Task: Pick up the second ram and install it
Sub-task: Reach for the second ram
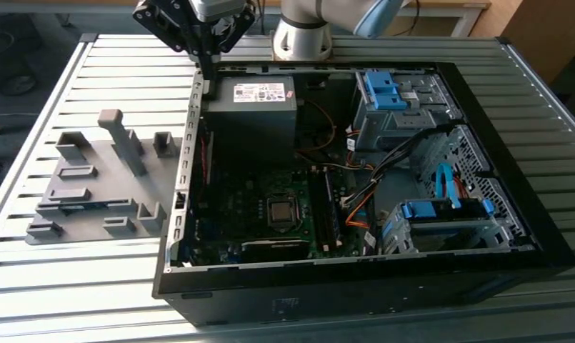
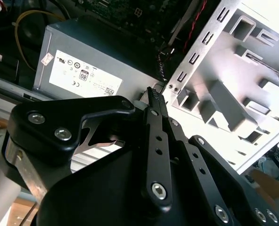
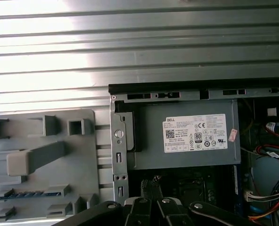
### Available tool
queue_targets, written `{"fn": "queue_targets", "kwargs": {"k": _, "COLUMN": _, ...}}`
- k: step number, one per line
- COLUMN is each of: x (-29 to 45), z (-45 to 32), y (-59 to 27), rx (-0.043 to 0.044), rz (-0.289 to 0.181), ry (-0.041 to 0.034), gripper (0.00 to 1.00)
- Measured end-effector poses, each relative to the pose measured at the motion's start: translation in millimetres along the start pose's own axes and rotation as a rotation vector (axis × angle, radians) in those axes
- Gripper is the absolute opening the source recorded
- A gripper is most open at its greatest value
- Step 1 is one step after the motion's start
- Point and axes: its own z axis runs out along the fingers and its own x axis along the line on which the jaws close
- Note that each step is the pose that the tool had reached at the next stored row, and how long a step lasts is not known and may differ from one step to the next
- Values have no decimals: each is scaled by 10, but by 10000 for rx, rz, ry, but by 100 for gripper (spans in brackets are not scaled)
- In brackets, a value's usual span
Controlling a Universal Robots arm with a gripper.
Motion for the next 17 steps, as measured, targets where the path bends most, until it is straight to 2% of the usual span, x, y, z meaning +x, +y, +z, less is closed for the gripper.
{"fn": "queue_targets", "kwargs": {"k": 17, "x": 87, "z": 1, "y": -7, "rx": -1, "rz": 0, "ry": -1, "gripper": 11}}
